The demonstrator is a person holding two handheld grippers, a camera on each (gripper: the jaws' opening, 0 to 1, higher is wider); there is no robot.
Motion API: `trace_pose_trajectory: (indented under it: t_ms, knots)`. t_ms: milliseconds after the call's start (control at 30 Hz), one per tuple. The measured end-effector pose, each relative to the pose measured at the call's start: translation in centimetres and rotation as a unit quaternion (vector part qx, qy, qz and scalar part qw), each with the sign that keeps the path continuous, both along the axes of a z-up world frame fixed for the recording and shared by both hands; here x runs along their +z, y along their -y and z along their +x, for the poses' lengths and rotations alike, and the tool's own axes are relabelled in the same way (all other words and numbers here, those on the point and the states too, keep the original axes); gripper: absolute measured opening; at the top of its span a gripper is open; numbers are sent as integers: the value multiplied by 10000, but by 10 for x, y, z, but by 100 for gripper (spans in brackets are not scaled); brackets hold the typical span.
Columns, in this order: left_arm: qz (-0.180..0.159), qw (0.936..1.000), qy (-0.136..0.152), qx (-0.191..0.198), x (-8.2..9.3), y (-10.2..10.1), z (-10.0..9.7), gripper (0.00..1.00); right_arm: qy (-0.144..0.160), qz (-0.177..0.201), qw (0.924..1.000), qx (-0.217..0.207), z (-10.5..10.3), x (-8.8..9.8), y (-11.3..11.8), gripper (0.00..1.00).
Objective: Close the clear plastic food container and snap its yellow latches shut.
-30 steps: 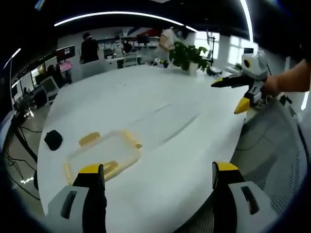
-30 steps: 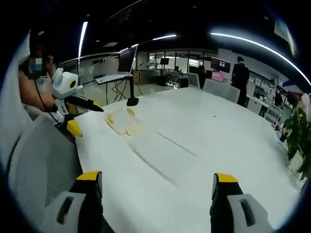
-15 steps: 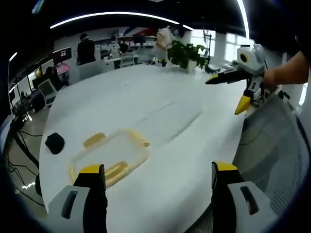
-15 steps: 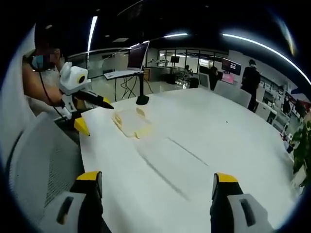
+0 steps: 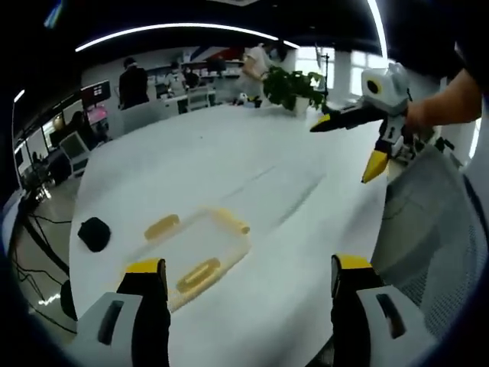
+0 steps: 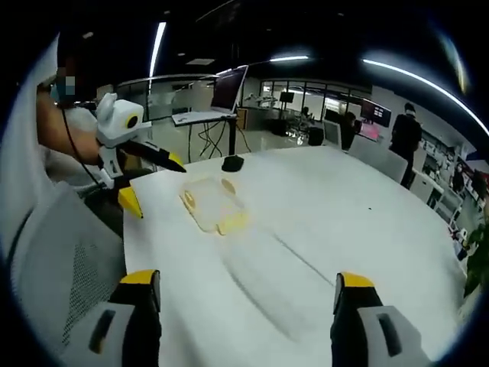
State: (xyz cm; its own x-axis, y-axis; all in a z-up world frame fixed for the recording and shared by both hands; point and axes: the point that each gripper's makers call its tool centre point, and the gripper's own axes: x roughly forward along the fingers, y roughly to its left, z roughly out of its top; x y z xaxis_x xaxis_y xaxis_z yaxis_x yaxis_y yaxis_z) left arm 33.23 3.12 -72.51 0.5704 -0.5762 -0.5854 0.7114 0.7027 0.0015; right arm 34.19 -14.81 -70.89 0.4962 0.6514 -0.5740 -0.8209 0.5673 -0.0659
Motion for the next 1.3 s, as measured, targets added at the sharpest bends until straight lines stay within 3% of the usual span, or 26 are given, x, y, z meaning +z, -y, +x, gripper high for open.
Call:
trace_pose_trajectory:
  t_ms: [500, 1300]
  knots:
    - [71, 9999, -16, -151, -5, -22, 8, 85, -9, -110, 9995, 306, 7, -1, -38, 90]
    - [520, 9969, 43, -596, -14, -56, 24, 81, -42, -426, 9941, 999, 24, -5, -88, 86]
